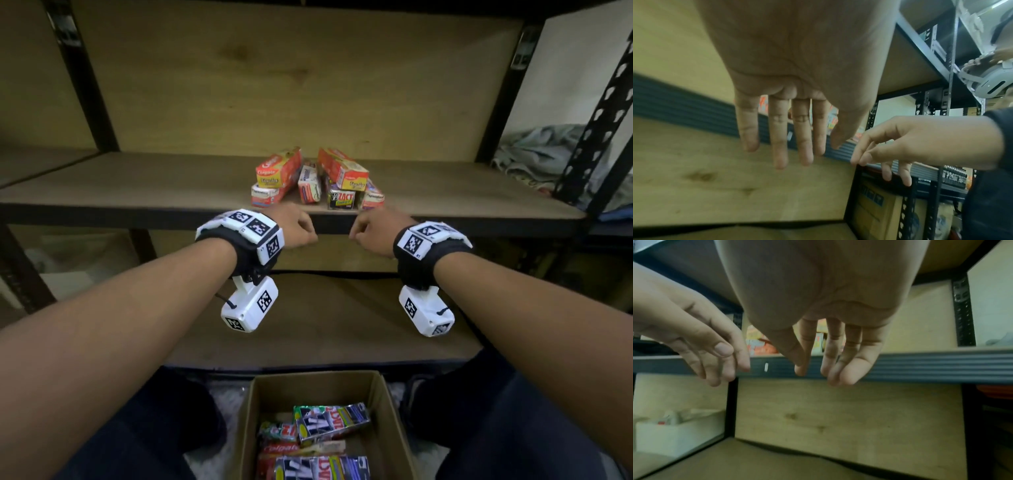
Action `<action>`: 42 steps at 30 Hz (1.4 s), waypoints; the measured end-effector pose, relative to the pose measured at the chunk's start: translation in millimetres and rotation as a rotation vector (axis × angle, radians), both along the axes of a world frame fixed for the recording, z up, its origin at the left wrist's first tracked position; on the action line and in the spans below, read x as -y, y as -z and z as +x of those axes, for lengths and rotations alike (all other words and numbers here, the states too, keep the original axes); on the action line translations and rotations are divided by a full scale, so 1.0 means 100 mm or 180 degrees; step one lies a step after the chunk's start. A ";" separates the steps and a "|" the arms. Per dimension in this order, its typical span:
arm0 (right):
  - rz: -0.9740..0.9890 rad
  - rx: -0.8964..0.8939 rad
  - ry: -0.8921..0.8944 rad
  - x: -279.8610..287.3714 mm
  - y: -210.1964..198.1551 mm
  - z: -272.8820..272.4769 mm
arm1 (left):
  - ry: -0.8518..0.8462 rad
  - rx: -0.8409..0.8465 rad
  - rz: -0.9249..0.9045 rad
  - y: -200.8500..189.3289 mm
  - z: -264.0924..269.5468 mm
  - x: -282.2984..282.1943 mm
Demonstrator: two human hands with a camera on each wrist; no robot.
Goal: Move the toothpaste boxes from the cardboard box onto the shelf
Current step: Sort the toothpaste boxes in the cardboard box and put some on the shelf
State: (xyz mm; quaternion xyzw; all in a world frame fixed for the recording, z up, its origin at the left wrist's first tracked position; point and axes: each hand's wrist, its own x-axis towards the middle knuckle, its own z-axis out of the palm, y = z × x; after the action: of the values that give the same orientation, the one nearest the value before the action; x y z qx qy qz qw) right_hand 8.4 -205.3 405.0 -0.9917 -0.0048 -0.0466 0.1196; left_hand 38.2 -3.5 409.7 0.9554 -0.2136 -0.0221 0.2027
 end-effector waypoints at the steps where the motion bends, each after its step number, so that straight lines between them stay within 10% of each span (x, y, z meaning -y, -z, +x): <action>1: -0.0008 -0.0122 -0.0038 -0.01 0.12 -0.01 | 0.0040 -0.0207 0.0047 0.14 0.01 0.00; 21: -0.0084 -0.2454 -0.0499 0.04 3.09 0.04 | -0.0030 -0.3151 0.0770 3.54 -0.18 -0.10; 31: -0.0036 -0.2491 -0.0209 0.06 4.06 0.06 | -0.0370 -0.3133 0.0974 4.52 -0.31 -0.24; 42: -0.0702 -0.2537 -0.0416 -0.03 4.52 0.02 | -0.0197 -0.1895 0.1733 4.84 -0.11 -0.24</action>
State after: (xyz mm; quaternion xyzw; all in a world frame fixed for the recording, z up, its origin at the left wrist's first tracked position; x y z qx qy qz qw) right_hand 10.9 -202.7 -47.3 -0.9367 -0.0259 0.3492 0.0079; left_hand 27.4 20.7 -73.8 0.9320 -0.1031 -0.3476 -0.0042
